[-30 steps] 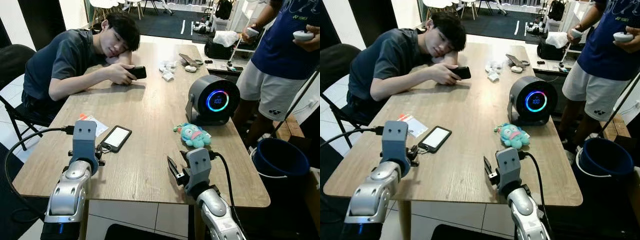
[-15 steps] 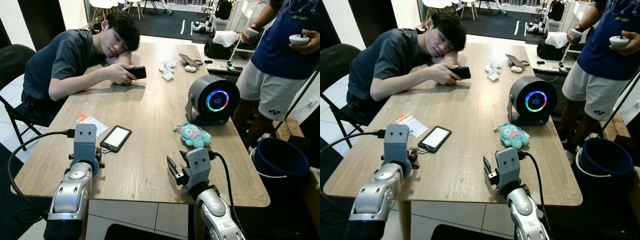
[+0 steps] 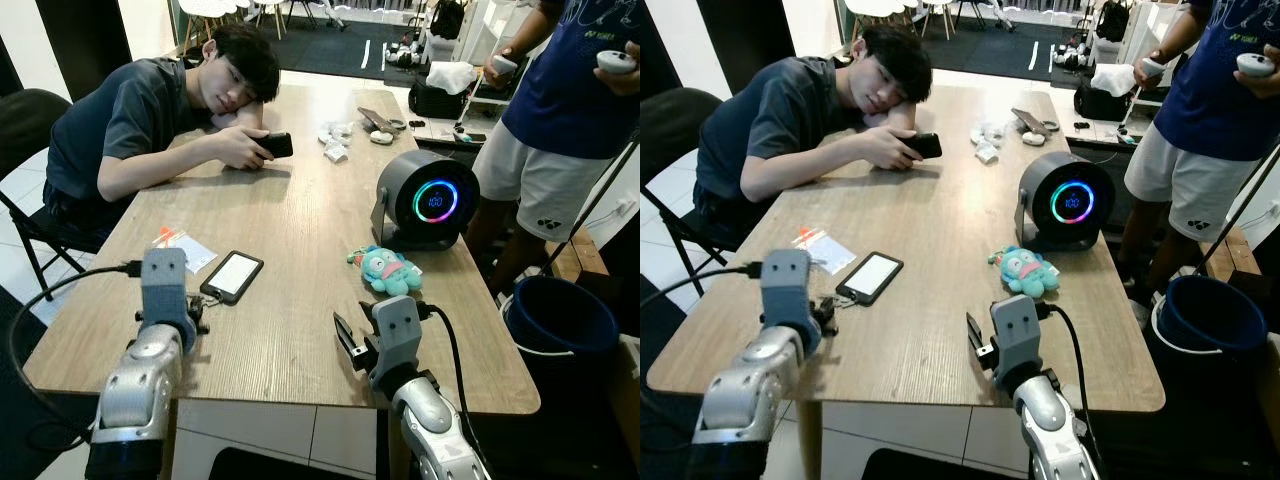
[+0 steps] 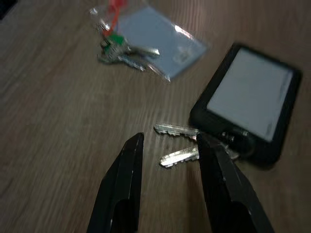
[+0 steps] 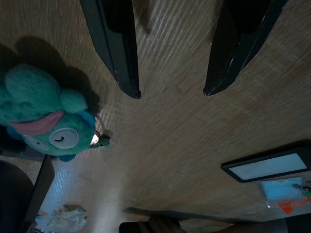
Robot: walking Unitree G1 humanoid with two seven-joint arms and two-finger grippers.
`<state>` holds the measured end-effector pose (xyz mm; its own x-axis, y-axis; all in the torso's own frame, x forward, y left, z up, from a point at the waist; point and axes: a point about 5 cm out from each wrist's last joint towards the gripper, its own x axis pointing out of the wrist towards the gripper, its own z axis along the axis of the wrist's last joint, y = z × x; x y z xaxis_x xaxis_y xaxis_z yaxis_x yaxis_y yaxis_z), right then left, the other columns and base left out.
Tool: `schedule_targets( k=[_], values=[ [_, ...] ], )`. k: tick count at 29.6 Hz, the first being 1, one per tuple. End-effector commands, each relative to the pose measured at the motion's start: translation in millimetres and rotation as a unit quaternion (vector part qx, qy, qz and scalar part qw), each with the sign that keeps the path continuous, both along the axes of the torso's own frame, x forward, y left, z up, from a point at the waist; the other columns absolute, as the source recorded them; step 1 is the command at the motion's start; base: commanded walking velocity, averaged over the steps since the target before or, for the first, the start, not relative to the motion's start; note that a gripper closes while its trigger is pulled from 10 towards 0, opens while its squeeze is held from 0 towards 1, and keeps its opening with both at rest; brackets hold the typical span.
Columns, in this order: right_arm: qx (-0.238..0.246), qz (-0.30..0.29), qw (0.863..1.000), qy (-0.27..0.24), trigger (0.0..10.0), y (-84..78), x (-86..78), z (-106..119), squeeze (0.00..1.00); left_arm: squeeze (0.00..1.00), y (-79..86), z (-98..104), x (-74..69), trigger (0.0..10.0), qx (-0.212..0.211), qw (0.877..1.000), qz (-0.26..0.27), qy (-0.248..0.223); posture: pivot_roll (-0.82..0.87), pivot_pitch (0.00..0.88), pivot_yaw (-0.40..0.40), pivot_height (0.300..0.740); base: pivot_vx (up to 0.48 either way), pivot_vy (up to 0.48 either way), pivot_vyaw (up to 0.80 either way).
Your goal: Hang keys on a hook
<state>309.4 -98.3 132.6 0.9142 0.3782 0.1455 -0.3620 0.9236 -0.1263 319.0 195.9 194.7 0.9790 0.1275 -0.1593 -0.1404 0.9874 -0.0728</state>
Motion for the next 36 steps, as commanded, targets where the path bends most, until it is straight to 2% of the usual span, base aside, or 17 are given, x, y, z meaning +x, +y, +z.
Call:
schedule_targets(
  k=[1,2,3,6,13,14,16,25,29,36],
  values=[
    [-0.004,0.000,1.000,0.015,10.0,-1.3,-2.2,-8.4,0.00,0.00,-8.0,3.1,-2.9,10.0,-0.012,1.000,-0.019,-0.003,0.12,0.221,-0.039,0.740,0.000,0.000,0.00],
    [-0.004,0.001,1.000,0.015,10.0,-0.5,-1.8,-8.3,0.00,0.00,-15.6,7.2,-4.1,10.0,-0.007,0.999,-0.035,-0.009,0.12,0.220,-0.039,0.740,0.000,0.000,0.00],
    [-0.004,0.001,1.000,0.015,10.0,-0.5,-1.8,-8.3,0.00,0.00,-15.6,7.2,-4.1,10.0,-0.007,0.999,-0.035,-0.009,0.12,0.220,-0.039,0.740,0.000,0.000,0.00],
    [-0.003,0.004,1.000,0.015,10.0,1.6,-0.6,-7.7,0.00,0.00,-41.1,7.7,-6.2,10.0,0.010,0.997,-0.074,-0.014,0.13,0.217,-0.040,0.740,0.000,0.000,0.00],
    [-0.003,0.006,1.000,0.015,10.0,2.8,-0.4,-7.7,0.00,0.00,-59.9,-4.7,-2.3,10.0,0.014,0.996,-0.084,0.001,0.12,0.215,-0.039,0.740,0.000,0.000,0.00],
    [-0.003,0.005,1.000,0.014,10.0,2.6,-0.6,-7.8,0.00,0.00,-73.6,-9.9,2.3,10.0,0.010,0.995,-0.094,0.011,0.11,0.214,-0.036,0.740,0.000,0.000,0.00],
    [-0.003,0.005,1.000,0.014,10.0,2.1,-0.6,-7.8,0.00,0.00,-77.2,-10.1,3.3,10.0,0.009,0.995,-0.099,0.012,0.11,0.214,-0.036,0.740,0.000,0.000,0.00],
    [-0.003,0.001,1.000,0.014,10.0,0.8,-0.9,-8.1,0.00,0.00,-84.8,-15.2,9.5,10.0,0.019,0.994,-0.106,0.021,0.11,0.215,-0.032,0.740,0.000,0.000,0.00],
    [-0.002,0.002,1.000,0.014,10.0,1.5,-1.0,-8.1,0.00,0.00,-80.5,-18.0,13.2,10.0,0.023,0.995,-0.089,0.025,0.11,0.217,-0.033,0.740,0.000,0.000,0.00],
    [-0.003,0.003,1.000,0.014,10.0,2.0,-1.0,-8.3,0.00,0.00,-68.9,-11.0,17.5,10.0,0.025,0.998,-0.064,0.013,0.11,0.219,-0.034,0.740,0.000,0.000,0.00]
  ],
)
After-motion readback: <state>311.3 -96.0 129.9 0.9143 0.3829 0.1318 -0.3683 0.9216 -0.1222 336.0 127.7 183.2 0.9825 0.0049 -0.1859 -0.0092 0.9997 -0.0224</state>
